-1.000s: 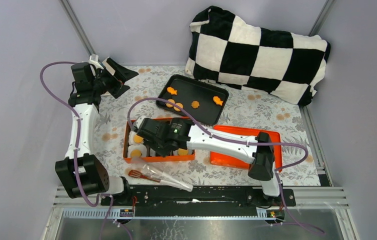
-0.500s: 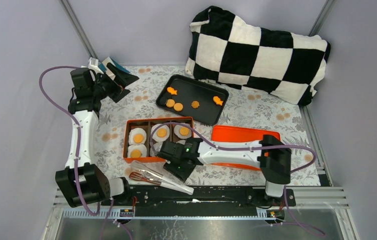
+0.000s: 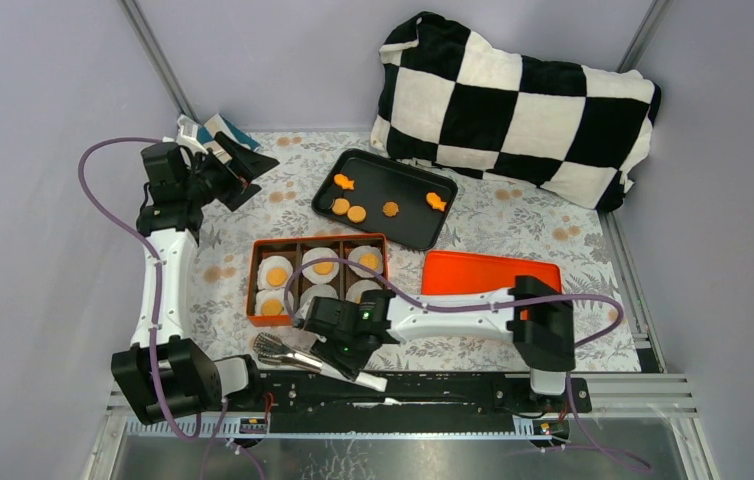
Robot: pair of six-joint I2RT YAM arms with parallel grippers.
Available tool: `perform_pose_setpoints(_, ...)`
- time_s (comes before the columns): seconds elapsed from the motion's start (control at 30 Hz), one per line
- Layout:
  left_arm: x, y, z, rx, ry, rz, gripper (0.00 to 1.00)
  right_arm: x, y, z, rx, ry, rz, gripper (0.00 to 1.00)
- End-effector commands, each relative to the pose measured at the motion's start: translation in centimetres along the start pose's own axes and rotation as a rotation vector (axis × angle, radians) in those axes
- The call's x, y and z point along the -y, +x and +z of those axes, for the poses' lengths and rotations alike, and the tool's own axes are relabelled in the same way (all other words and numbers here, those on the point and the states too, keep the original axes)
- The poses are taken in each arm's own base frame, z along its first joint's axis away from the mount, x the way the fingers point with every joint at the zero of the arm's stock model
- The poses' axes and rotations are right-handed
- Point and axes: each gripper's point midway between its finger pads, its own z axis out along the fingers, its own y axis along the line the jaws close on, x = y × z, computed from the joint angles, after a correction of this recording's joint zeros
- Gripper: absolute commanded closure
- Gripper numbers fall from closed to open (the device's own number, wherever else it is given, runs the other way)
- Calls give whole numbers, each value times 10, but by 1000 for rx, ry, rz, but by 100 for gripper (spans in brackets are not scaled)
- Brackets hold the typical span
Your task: Pack the cookies
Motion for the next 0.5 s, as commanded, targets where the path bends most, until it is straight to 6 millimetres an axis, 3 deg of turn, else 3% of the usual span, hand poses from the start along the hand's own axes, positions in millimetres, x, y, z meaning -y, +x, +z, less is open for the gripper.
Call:
perform_pose_setpoints(0.0,0,8,-3,-15,17,29,1,-4,-15,14,1,-11,-39,47)
perform_pose_setpoints(0.3,-7,11,1,-24,6,23,1,9,-15,50,-51,51,-75,44)
perform_pose_setpoints(0.47,-8,11,2,-29,5,22,1,15,-18,62,-54,76,-61,51)
